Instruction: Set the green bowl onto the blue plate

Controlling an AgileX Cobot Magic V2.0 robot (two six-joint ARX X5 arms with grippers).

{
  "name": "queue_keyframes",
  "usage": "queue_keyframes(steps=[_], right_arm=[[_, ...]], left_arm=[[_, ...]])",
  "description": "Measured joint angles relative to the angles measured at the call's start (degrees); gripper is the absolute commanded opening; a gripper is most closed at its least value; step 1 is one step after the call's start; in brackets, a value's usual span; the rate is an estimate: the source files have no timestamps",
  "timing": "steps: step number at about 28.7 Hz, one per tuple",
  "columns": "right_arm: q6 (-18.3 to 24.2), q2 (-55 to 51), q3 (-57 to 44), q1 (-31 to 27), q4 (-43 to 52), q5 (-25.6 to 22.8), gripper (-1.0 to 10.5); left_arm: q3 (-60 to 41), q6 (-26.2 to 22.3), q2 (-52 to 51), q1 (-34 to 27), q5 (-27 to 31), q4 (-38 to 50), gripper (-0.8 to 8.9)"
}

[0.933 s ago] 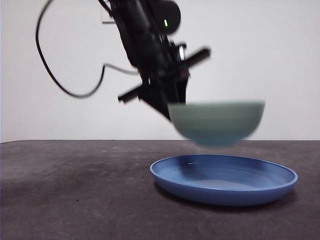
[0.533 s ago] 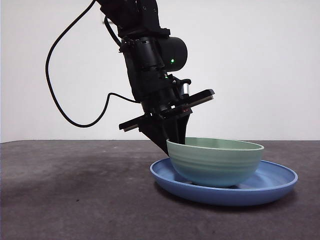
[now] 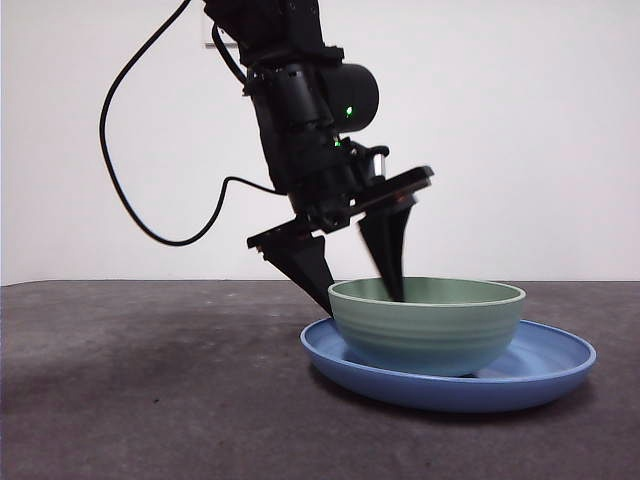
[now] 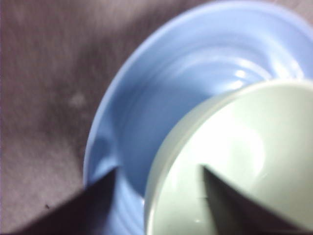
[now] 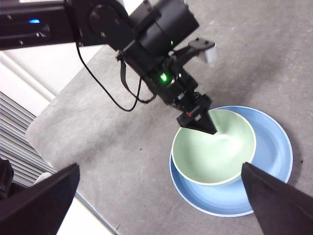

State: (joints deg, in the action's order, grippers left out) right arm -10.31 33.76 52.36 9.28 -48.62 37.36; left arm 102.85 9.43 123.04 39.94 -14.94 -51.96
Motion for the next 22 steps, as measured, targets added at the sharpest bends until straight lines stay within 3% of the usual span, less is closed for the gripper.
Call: queue_keyframes(steps=[2, 4, 6, 13, 22], right_arm=[[0.02, 0.00, 0.00, 0.00, 0.00, 0.00, 6.1], [0.00, 0.00, 0.00, 0.00, 0.00, 0.00, 6.1], [0.02, 0.00, 0.00, 0.00, 0.00, 0.00, 6.1], [0.00, 0.00, 0.00, 0.00, 0.00, 0.00, 6.1], [0.02, 0.00, 0.00, 0.00, 0.00, -0.02, 6.1]], left_arm=[[2.78, -0.11, 0.00, 0.00, 0.00, -1.97, 4.26], [6.56, -0.15, 0.00, 0.00, 0.00, -5.81, 5.66], [8.39, -2.08, -1.14, -0.02, 0.02, -9.92, 6.26], [8.33, -9.11, -18.95, -1.14, 0.00, -19.04, 6.26], [-8.85, -11.93, -42.38, -1.68, 0.00, -15.80, 6.26]])
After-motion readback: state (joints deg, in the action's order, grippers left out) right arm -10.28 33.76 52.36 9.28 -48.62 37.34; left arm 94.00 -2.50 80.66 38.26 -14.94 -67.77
